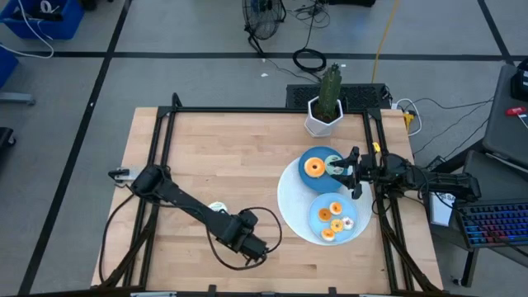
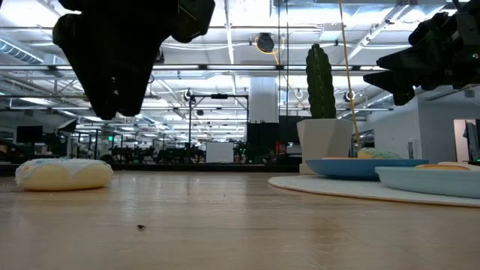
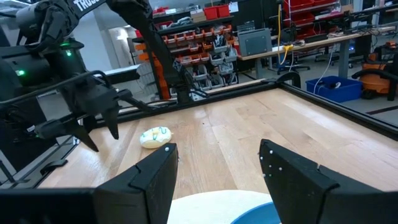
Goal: Pick & Place donuts
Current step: Put the big white donut on the blue plate
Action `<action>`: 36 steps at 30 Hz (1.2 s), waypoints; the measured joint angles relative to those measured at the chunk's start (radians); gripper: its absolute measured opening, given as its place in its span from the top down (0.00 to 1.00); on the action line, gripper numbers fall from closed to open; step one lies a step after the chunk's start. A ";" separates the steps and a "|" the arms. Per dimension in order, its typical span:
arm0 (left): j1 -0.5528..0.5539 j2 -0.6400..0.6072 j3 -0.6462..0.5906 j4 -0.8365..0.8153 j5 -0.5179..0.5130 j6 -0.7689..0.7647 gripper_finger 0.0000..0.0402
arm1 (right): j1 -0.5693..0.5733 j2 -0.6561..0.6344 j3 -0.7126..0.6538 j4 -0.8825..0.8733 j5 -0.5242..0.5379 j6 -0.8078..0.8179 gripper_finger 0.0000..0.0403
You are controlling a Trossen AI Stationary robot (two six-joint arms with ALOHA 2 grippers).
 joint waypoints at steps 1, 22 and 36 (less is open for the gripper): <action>-0.005 0.000 0.000 -0.002 -0.008 0.000 0.42 | 0.000 0.000 0.000 0.000 0.000 0.000 0.47; -0.079 -0.001 -0.169 -0.195 -0.078 -0.151 0.47 | 0.000 0.000 0.000 0.002 0.000 0.000 0.47; -0.038 -0.008 -0.346 0.057 -0.096 0.057 0.50 | 0.000 0.000 0.000 0.002 0.000 0.000 0.47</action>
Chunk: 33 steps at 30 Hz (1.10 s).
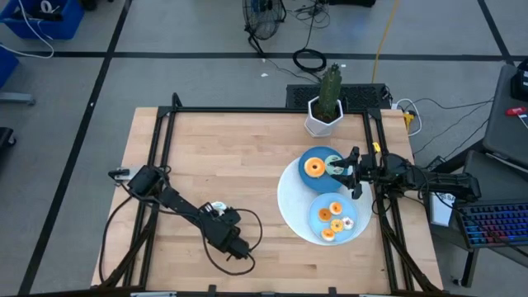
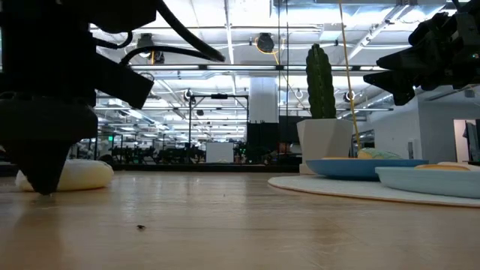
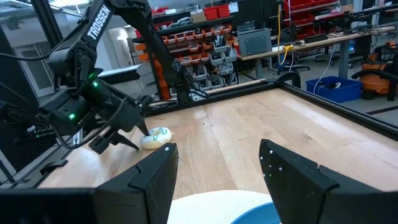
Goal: Pick & Place donuts
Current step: Put the big white donut on the blue plate
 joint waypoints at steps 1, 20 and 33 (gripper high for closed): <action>0.003 0.000 -0.002 0.001 -0.003 0.011 0.51 | 0.000 0.000 0.000 0.000 0.000 0.000 0.47; 0.030 0.009 -0.009 0.012 -0.179 0.043 0.96 | 0.000 0.000 0.000 -0.001 0.000 0.000 0.47; 0.034 0.011 0.141 0.016 -0.455 0.146 0.96 | 0.000 0.000 0.000 -0.002 0.000 0.000 0.47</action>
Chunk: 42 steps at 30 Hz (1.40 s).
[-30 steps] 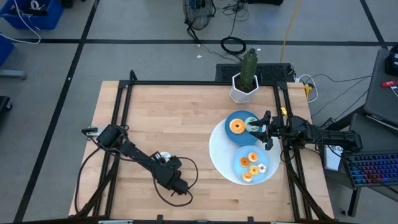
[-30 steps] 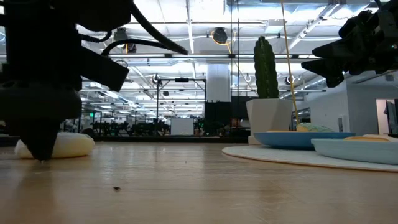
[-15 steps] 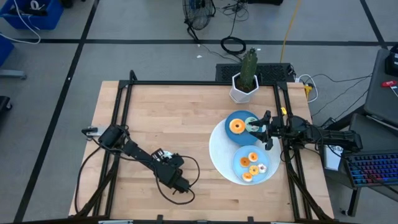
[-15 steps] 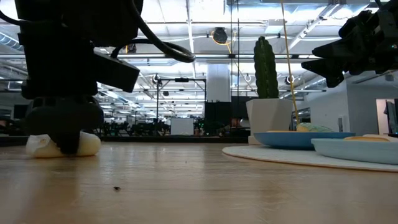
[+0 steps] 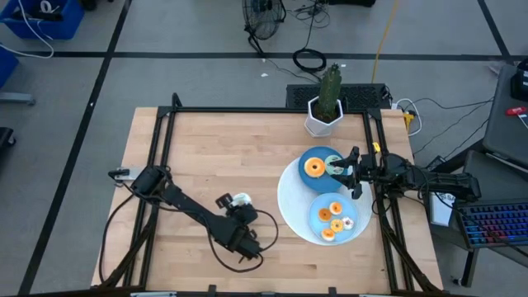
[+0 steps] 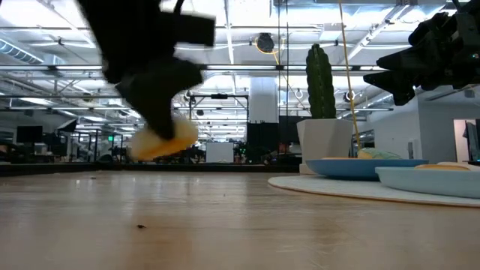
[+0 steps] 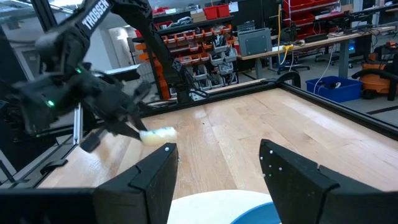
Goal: Pick & Place donuts
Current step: Put the big white donut on the blue plate
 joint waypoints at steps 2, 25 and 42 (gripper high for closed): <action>0.004 0.000 0.046 0.000 -0.057 0.038 0.96 | 0.000 0.000 0.000 0.000 0.000 0.000 0.47; 0.235 -0.007 0.140 0.749 0.055 1.092 0.96 | 0.000 0.000 0.000 0.000 0.000 0.000 0.47; 0.452 -0.353 -0.594 1.761 0.719 1.313 0.97 | 0.000 0.014 0.000 0.011 0.002 0.000 0.47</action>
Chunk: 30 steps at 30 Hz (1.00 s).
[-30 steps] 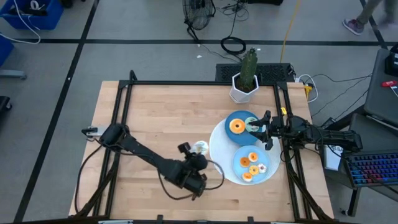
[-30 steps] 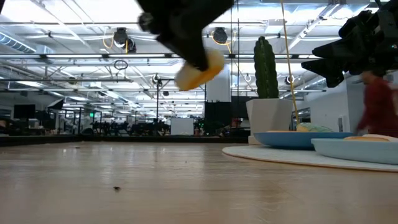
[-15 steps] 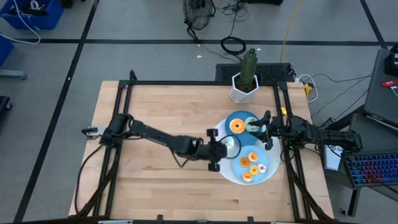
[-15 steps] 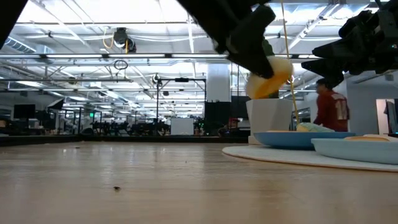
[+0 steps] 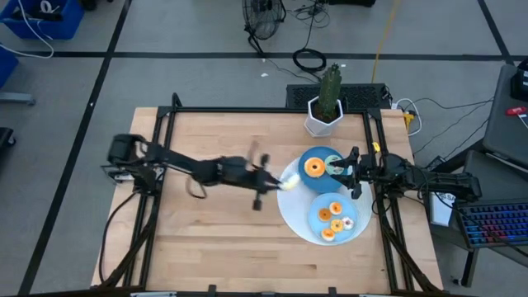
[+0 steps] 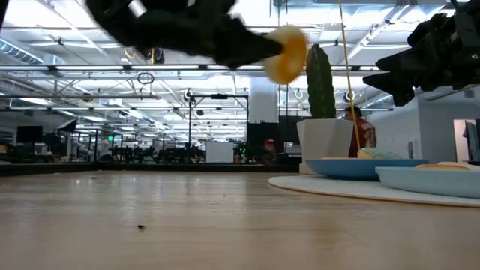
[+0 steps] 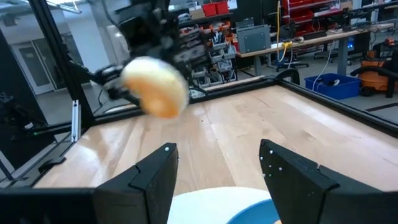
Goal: Pick & Place donuts
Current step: Put the big white donut on the blue plate
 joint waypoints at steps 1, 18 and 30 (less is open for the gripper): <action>0.009 -0.034 -0.069 0.071 -0.001 -0.020 0.97 | 0.000 0.001 0.000 -0.001 0.000 0.000 0.47; 0.010 -0.138 -0.325 0.448 0.299 -0.084 0.94 | 0.000 0.026 0.000 0.116 0.124 0.020 0.47; 0.124 -0.137 -0.289 0.406 0.486 -0.103 0.95 | 0.000 0.119 0.000 0.181 0.207 0.099 0.47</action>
